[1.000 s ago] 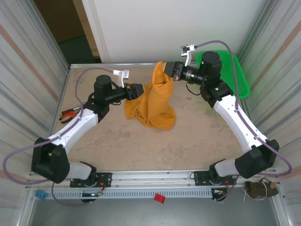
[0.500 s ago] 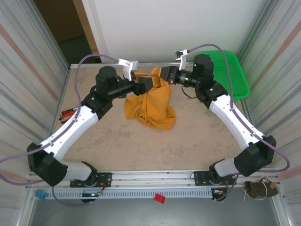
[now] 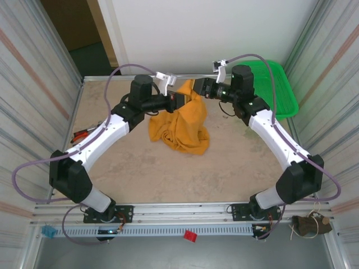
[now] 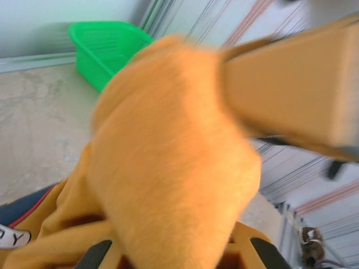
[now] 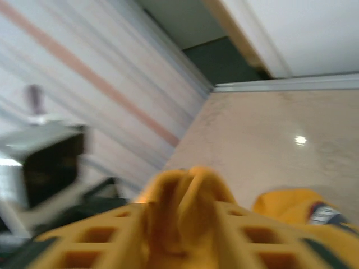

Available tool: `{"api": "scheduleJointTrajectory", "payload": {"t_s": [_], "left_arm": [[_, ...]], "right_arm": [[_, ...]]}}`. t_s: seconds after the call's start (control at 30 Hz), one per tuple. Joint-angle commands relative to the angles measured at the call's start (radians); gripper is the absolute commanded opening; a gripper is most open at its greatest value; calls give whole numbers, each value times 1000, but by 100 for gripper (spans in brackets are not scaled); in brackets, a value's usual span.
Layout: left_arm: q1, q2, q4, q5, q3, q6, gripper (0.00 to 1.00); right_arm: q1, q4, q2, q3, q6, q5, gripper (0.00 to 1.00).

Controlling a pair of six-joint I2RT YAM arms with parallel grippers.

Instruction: Fold the inside-out t-shirt

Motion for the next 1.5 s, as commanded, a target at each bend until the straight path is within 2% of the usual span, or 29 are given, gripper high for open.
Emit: {"api": "scheduleJointTrajectory", "payload": {"t_s": [0.0,0.1,0.23,0.3,0.33,0.43,0.47,0.53,0.57,0.6,0.63,0.67,0.7,0.83,1.07,1.17,1.33,1.4,1.47], "left_arm": [[45,-39,148,131,15,-137,0],[52,-44,161,146,4,-150,0],[55,-44,200,153,-17,-172,0],[55,-44,212,162,-20,-174,0],[57,-44,240,170,-32,-188,0],[78,-57,447,193,-115,-303,0],[95,-62,549,194,-156,-365,0],[133,-62,731,198,-221,-477,0],[150,-57,798,205,-244,-526,0],[160,-52,835,213,-253,-549,0],[168,-49,850,227,-257,-556,0],[170,-48,843,243,-252,-550,0],[169,-47,829,256,-245,-538,0],[160,-50,755,296,-218,-478,0],[134,-44,709,356,-168,-437,0],[121,-44,685,376,-148,-419,0],[111,-44,654,392,-126,-403,0],[109,-43,648,394,-123,-400,0],[107,-39,648,398,-123,-400,0]], "right_arm": [[-14,-3,-24,-85,-25,25,80],[23,-9,-69,-119,-28,58,82],[40,14,-66,-147,-5,43,79],[38,38,-45,-154,11,21,65],[36,55,-33,-157,23,7,53],[23,118,-8,-169,54,-45,3],[12,128,-4,-171,62,-54,0],[-9,130,-9,-176,67,-57,0],[-30,131,-21,-181,72,-57,6],[-44,132,-27,-184,79,-61,23],[-63,134,-43,-188,87,-67,48],[-77,128,-62,-185,91,-68,58],[-86,120,-77,-178,90,-65,61],[-85,62,-102,-96,57,-74,62],[-39,26,-5,35,32,-78,65],[-27,49,31,41,48,-84,69],[-13,143,72,1,120,-167,70],[-1,175,83,-11,140,-197,70],[9,208,98,-15,163,-229,66]]}}
